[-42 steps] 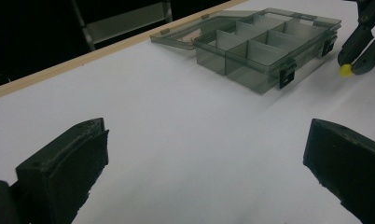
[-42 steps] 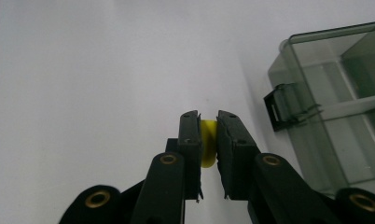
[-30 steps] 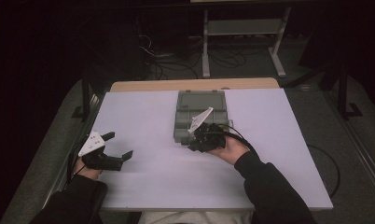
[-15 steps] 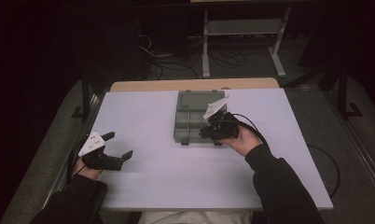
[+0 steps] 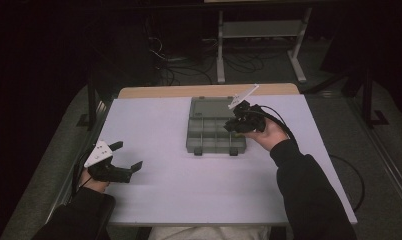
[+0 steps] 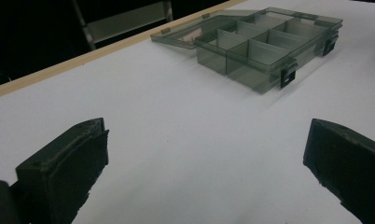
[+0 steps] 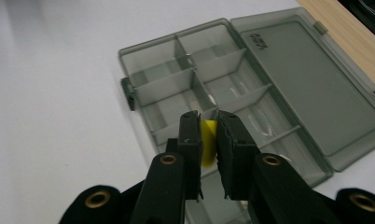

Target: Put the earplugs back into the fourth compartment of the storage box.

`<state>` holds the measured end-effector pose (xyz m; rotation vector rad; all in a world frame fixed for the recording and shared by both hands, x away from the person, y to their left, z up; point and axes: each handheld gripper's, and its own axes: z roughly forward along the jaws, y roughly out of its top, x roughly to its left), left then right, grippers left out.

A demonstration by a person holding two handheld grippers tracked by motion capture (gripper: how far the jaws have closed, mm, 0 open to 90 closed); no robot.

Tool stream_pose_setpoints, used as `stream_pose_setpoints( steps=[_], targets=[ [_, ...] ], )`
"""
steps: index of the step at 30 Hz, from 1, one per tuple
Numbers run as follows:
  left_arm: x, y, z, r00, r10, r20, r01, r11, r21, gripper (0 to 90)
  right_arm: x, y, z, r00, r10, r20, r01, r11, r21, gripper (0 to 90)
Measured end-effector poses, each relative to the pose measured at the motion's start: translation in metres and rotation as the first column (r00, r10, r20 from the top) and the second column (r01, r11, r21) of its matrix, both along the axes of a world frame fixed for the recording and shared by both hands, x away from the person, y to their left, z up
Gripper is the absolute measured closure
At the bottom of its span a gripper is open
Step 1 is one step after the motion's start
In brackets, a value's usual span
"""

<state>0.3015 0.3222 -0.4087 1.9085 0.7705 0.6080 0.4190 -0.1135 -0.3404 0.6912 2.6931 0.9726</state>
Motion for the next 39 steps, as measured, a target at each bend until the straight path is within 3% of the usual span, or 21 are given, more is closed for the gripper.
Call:
stream_pose_setpoints(
  steps=[11, 16, 19, 24, 25, 26, 27, 28, 31, 33, 34, 35, 38, 39],
  targets=[
    [0.0, 0.0, 0.0, 1.0, -0.004, 0.005, 0.004, 1.0, 0.0, 0.0, 0.031, -0.008, -0.009, 0.9949, -0.097, -0.024, 0.097, 0.995, -0.025, 78.5],
    [0.0, 0.0, 0.0, 1.0, 0.0, -0.001, 0.0, 1.0, -0.002, 0.0, 0.044, -0.012, -0.016, 0.9885, -0.144, -0.046, 0.142, 0.9891, -0.036, 78.7],
    [0.0, 0.0, 0.0, 1.0, 0.001, -0.001, -0.001, 1.0, -0.005, 0.0, 0.053, -0.015, -0.027, 0.9782, -0.194, -0.074, 0.189, 0.9799, -0.063, 78.6],
    [0.0, 0.0, 0.0, 1.0, -0.002, 0.0, 0.002, 1.0, -0.003, 0.0, 0.06, -0.015, -0.036, 0.9705, -0.222, -0.096, 0.214, 0.9731, -0.087, 78.1],
    [0.0, 0.0, 0.0, 1.0, -0.002, 0.001, 0.002, 1.0, -0.004, 0.0, 0.061, -0.014, -0.038, 0.9673, -0.233, -0.1, 0.225, 0.9708, -0.082, 66.6],
    [0.0, 0.0, 0.0, 1.0, -0.002, 0.001, 0.002, 1.0, -0.004, 0.0, 0.061, -0.014, -0.038, 0.9673, -0.233, -0.1, 0.225, 0.9708, -0.082, 66.6],
    [0.0, 0.0, 0.0, 1.0, -0.002, 0.0, 0.002, 1.0, -0.005, 0.0, 0.061, -0.012, -0.039, 0.9666, -0.244, -0.078, 0.237, 0.9669, -0.095, 56.9],
    [0.0, 0.0, 0.0, 1.0, -0.002, 0.0, 0.002, 1.0, -0.005, 0.0, 0.061, -0.012, -0.039, 0.9666, -0.244, -0.078, 0.237, 0.9669, -0.095, 56.9],
    [0.0, 0.0, 0.0, 1.0, -0.004, 0.001, 0.004, 1.0, -0.002, 0.0, 0.06, -0.011, -0.039, 0.9608, -0.268, -0.071, 0.261, 0.9609, -0.091, 40.6],
    [0.0, 0.0, 0.0, 1.0, -0.003, 0.0, 0.003, 1.0, -0.004, 0.0, 0.058, -0.012, -0.038, 0.961, -0.264, -0.081, 0.259, 0.9633, -0.07, 26.2],
    [0.0, 0.0, 0.0, 1.0, -0.003, 0.0, 0.003, 1.0, -0.004, 0.0, 0.058, -0.012, -0.038, 0.961, -0.264, -0.081, 0.259, 0.9633, -0.07, 26.2],
    [0.0, 0.0, 0.0, 1.0, -0.003, 0.0, 0.003, 1.0, -0.003, 0.0, 0.056, -0.013, -0.036, 0.96, -0.269, -0.078, 0.266, 0.9628, -0.051, 14.8],
    [0.0, 0.0, 0.0, 1.0, -0.001, -0.001, 0.001, 1.0, -0.006, 0.0, 0.052, -0.015, -0.031, 0.9596, -0.276, -0.052, 0.275, 0.9608, -0.036, 9.5],
    [0.0, 0.0, 0.0, 1.0, -0.002, -0.001, 0.002, 1.0, -0.006, 0.0, 0.05, -0.015, -0.028, 0.9567, -0.289, -0.038, 0.287, 0.9573, -0.032, 4.0]
  ],
)
